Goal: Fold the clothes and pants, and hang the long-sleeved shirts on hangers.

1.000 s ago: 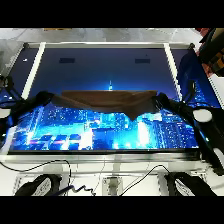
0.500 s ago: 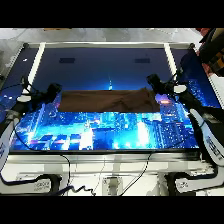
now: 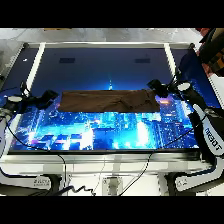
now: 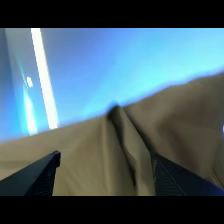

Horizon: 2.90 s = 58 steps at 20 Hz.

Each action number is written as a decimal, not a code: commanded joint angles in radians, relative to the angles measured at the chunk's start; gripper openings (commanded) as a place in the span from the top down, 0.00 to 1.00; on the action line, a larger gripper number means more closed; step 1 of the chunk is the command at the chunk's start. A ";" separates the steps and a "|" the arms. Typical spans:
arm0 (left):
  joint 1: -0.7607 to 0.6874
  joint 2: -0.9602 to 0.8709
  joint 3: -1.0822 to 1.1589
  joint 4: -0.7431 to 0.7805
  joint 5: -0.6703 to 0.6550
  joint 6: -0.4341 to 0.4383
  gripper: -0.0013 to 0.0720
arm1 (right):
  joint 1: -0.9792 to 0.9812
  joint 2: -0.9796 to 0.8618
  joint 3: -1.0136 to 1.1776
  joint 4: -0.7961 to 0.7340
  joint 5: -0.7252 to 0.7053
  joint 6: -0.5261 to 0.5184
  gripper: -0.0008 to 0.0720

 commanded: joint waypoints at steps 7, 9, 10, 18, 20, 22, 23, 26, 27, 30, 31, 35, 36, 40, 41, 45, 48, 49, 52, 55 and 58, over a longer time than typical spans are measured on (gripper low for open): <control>-0.079 -0.136 0.047 -0.119 -0.056 0.216 0.02 | 0.081 -0.008 0.010 -0.045 0.154 -0.053 0.34; -0.129 -0.136 0.056 -0.173 0.043 0.222 0.29 | 0.132 -0.008 0.010 -0.045 0.105 -0.052 0.46; -0.148 -0.136 0.072 -0.171 0.047 0.222 0.69 | 0.157 -0.008 0.012 -0.045 0.087 -0.052 0.55; -0.146 0.140 0.246 0.138 -0.468 0.178 0.97 | 0.405 -0.018 0.106 -0.055 0.012 -0.003 0.97; -0.144 0.263 0.246 0.185 -0.580 0.149 0.96 | 0.484 -0.043 0.107 -0.048 -0.023 0.060 0.97; -0.144 0.373 0.246 0.183 -0.592 0.150 0.96 | 0.576 -0.090 0.129 -0.021 -0.023 0.080 0.97; -0.144 0.416 0.246 0.179 -0.570 0.149 0.96 | 0.629 -0.121 0.150 -0.004 -0.028 0.086 0.97; -0.144 0.502 0.246 0.179 -0.469 0.149 0.96 | 0.774 -0.225 0.254 0.004 -0.027 0.152 0.97; -0.144 0.511 0.246 0.175 -0.444 0.149 0.96 | 0.818 -0.255 0.290 0.006 -0.028 0.174 0.97; -0.148 0.499 0.246 0.105 -0.434 0.149 0.96 | 0.893 -0.291 0.352 -0.005 -0.035 0.183 0.97; -0.153 0.489 0.245 0.069 -0.435 0.148 0.96 | 0.895 -0.290 0.361 -0.018 -0.026 0.182 0.97; -0.240 0.412 0.245 -0.060 -0.412 0.148 0.96 | 0.788 -0.273 0.399 -0.149 0.103 0.182 0.97; -0.286 0.380 0.245 -0.068 -0.393 0.135 0.96 | 0.736 -0.261 0.404 -0.188 0.146 0.182 0.96; -0.563 0.211 0.245 -0.068 -0.189 0.044 0.97 | 0.448 -0.175 0.407 -0.293 0.295 0.182 0.96; -0.648 0.163 0.246 -0.069 -0.105 0.043 0.97 | 0.374 -0.151 0.407 -0.305 0.323 0.182 0.97; -0.924 -0.021 0.286 -0.135 0.210 0.021 0.97 | 0.095 -0.071 0.407 -0.321 0.433 0.182 0.96; -1.033 -0.120 0.346 -0.165 0.369 0.023 0.68 | -0.035 -0.060 0.406 -0.325 0.495 0.174 0.96; -1.048 -0.130 0.348 -0.165 0.423 0.021 0.00 | -0.062 -0.060 0.400 -0.332 0.502 0.171 0.87; -1.041 -0.124 0.349 -0.165 0.475 0.029 0.00 | -0.092 -0.069 0.367 -0.351 0.508 0.070 0.27; -0.996 -0.103 0.349 -0.165 0.460 0.029 0.01 | -0.091 -0.118 0.320 -0.328 0.544 0.034 0.26; -0.947 -0.079 0.349 -0.164 0.409 0.029 0.01 | -0.087 -0.208 0.275 -0.127 0.671 -0.122 0.20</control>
